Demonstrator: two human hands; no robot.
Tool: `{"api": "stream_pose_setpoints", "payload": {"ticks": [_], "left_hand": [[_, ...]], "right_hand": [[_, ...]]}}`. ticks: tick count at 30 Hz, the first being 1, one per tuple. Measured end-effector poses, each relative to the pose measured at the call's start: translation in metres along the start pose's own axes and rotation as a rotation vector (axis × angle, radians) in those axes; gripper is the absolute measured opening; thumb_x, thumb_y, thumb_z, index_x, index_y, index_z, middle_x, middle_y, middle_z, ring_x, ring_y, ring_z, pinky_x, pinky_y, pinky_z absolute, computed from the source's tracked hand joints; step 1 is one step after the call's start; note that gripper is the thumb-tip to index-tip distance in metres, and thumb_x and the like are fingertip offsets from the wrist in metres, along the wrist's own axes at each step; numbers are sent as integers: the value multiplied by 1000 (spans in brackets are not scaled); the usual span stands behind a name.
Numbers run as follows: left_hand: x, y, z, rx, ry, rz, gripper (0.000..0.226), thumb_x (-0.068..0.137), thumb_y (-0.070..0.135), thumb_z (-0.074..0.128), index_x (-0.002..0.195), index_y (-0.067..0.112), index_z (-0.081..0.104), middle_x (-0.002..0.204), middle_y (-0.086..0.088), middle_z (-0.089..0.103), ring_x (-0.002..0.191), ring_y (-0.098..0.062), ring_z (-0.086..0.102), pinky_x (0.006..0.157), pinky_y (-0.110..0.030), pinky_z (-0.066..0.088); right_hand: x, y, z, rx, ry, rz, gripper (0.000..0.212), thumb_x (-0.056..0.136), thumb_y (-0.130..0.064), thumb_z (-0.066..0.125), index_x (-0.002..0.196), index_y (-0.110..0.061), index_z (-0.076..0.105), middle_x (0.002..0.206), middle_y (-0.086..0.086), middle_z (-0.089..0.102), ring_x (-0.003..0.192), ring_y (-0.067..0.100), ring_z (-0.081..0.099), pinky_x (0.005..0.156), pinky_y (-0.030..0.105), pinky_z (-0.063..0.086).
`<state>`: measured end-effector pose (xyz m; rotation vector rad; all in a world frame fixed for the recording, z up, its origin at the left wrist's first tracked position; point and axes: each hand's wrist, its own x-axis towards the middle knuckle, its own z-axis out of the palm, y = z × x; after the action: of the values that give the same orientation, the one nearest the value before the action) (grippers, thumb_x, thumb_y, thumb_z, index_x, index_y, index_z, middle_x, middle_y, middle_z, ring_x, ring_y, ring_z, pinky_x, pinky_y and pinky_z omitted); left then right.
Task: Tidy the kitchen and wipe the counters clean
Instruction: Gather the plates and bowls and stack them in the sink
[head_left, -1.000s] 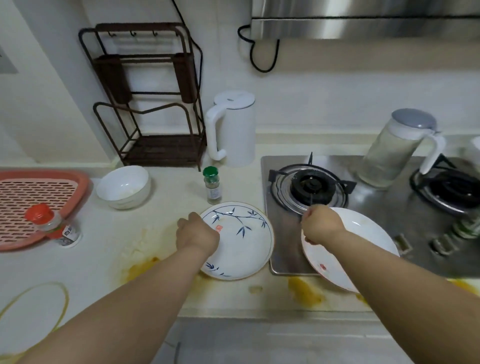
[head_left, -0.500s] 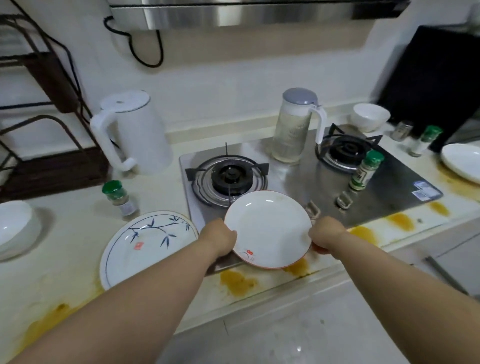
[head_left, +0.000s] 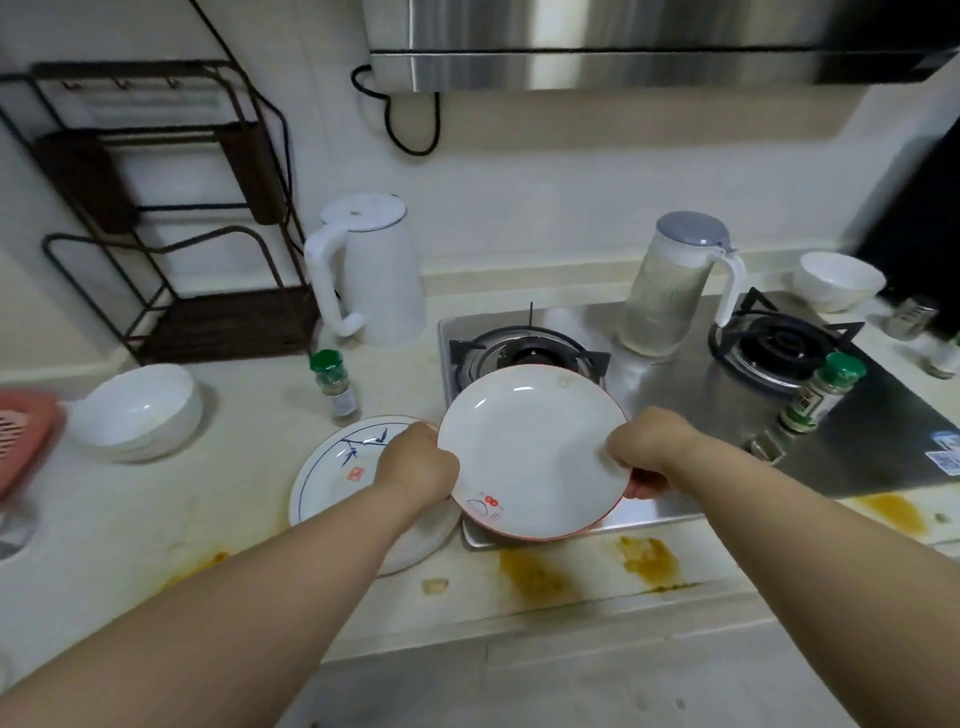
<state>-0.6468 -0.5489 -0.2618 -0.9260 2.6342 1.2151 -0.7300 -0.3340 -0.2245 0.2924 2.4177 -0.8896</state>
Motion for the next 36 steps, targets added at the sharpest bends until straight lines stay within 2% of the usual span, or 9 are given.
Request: {"api": "stream_pose_setpoints", "payload": {"ticks": [3,7,11,17,25,29,31,33,36], "left_hand": [[-4,-26,-29,-89,63,-68,22,69,6,43,86,8,58,90,-9,64,94,-31,62,82,-40,56],[-8,-64,-63,-88,147,-144,20,74,1,43,84,12,57,87,-8,62,94,-32,63,83,-42,56],[-8,-100,-82,-63,176,-209,26,77,4,45,97,12,59,100,-11,65,96,-34,62,81,-35,54],[5,-123,-85,44,181,-246,26,81,1,48,101,5,64,105,-11,64,101,-31,58,81,-32,49],[18,-125,-74,179,177,-252,28,81,5,49,107,5,57,109,-12,62,102,-32,57,77,-30,45],[18,-123,-74,202,183,-280,29,81,7,51,109,2,47,110,-14,59,102,-33,57,72,-30,43],[19,-124,-76,245,160,-292,19,81,6,51,100,4,49,108,-14,61,94,-31,57,68,-28,42],[18,-124,-78,287,128,-299,11,81,6,50,92,7,49,106,-13,63,89,-30,57,66,-27,41],[18,-126,-81,297,113,-301,23,83,7,49,105,5,52,111,-12,61,102,-31,57,72,-29,43]], "right_hand": [[-11,-28,27,13,-69,-50,12,79,4,44,81,3,56,71,21,65,70,39,69,72,47,58],[-12,-53,70,-27,-153,-112,9,83,3,49,87,0,56,72,15,61,56,27,61,45,26,51],[-7,-66,111,-111,-216,-167,14,81,5,47,77,-5,56,67,13,61,57,26,61,51,28,51],[2,-71,140,-80,-235,-180,23,87,2,52,70,-12,46,82,12,55,63,21,59,45,21,52],[5,-73,145,-275,-194,-174,21,80,4,45,67,-7,57,89,19,72,87,33,70,81,45,58],[4,-75,147,-166,-222,-97,20,85,5,42,73,-4,55,75,18,63,71,35,66,74,44,59],[4,-75,149,-186,-232,-94,22,85,6,41,71,-6,53,67,15,58,65,32,60,62,37,55],[2,-74,150,-189,-232,-99,24,83,8,40,68,-7,51,63,14,55,64,31,57,64,36,53],[5,-71,151,-192,-225,-123,24,82,8,44,65,-8,49,64,12,55,62,29,58,58,32,54]]}}
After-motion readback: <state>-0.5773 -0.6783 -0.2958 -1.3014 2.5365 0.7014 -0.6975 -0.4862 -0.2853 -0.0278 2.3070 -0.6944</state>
